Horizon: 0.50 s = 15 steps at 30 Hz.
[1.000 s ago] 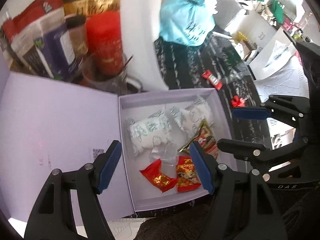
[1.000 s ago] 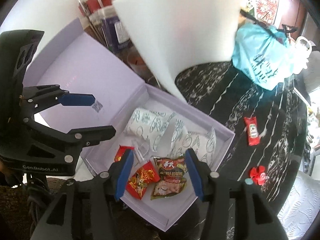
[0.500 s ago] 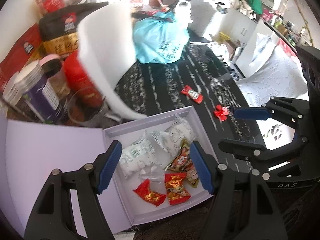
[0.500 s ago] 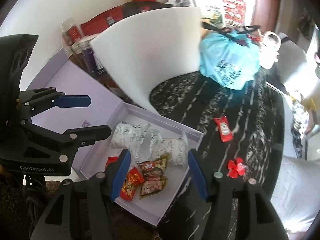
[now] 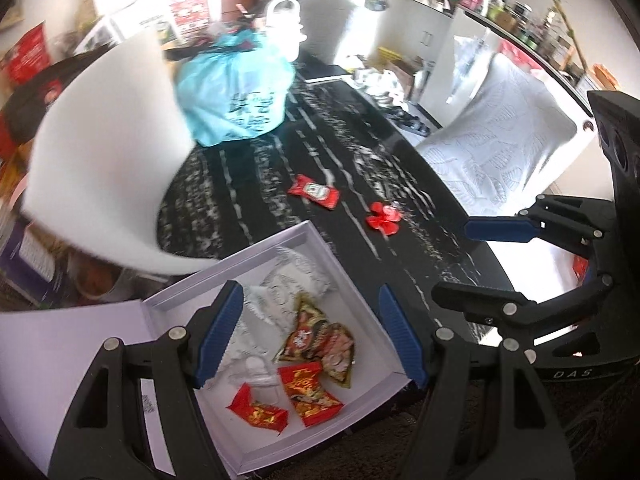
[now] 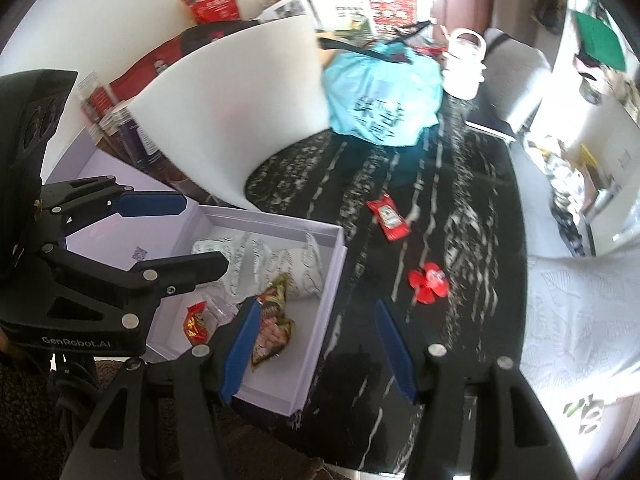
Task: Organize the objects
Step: 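Withdraw both open tools from the box toward the ketchup sachet and red flower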
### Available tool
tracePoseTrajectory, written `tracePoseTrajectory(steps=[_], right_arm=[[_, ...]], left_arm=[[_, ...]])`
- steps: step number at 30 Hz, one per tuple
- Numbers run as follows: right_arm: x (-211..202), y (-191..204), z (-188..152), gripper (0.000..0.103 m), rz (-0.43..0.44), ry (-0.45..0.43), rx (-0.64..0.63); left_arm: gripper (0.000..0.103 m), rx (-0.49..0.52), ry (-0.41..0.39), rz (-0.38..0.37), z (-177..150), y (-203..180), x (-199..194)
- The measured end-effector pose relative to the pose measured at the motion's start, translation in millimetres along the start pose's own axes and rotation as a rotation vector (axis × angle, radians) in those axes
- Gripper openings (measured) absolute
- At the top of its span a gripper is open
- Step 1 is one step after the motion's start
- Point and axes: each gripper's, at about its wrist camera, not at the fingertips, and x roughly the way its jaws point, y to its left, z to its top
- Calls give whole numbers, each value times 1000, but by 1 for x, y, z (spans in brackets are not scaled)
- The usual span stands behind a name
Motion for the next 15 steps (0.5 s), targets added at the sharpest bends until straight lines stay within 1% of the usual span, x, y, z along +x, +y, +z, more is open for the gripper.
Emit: tracePoseTrajectory(steps=[15], right_arm=[[-22,-40,-47,61,-84,4,184]], left_arm=[[69,166,63,-111,9,-56,25]])
